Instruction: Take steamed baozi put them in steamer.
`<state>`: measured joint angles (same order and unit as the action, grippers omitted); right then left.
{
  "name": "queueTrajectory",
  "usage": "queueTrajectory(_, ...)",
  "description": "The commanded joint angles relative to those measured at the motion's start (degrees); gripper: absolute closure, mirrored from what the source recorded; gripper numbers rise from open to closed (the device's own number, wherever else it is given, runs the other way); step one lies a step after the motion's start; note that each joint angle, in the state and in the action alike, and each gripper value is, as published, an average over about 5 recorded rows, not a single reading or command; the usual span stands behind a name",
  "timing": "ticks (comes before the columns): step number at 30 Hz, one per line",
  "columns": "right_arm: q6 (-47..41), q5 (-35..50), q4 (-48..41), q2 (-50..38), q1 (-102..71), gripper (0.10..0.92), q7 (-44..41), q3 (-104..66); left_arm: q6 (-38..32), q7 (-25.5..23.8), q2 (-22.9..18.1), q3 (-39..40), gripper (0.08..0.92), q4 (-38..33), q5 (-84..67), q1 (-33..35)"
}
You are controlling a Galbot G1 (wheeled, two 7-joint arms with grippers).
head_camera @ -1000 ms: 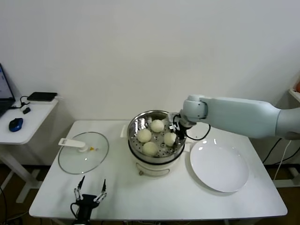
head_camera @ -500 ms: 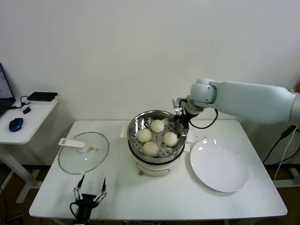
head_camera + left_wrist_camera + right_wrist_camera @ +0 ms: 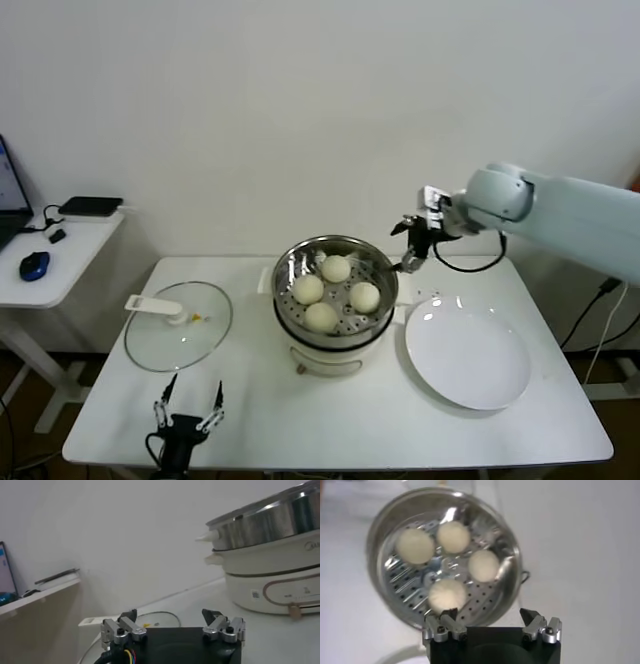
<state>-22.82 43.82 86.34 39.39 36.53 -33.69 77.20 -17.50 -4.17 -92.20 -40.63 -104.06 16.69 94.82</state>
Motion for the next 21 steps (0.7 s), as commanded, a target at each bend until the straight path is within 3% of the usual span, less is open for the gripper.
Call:
queueTrajectory(1,10.6,3.8,12.5,-19.9,-39.8,0.203,30.7,-38.3,-0.1,0.0,-2.8,0.0,0.177,0.1,0.2,-0.1)
queueTrajectory(6,19.9,3.2,16.3,-19.5,-68.0,0.203,37.0,-61.2,-0.6,0.2,-2.8,0.1,0.177,0.1,0.3,-0.1)
queueTrajectory(12,27.5,-4.1,19.5,-5.6,-103.8,0.203,37.9,-95.3,-0.8,0.3,-2.8,0.5,0.177,0.1,0.6,-0.1)
queueTrajectory(21,36.1,-11.8,20.1,14.2,-123.5,0.203,33.8,-108.9,-0.8,0.4,-2.8,0.8,0.177,0.1,0.8,-0.2)
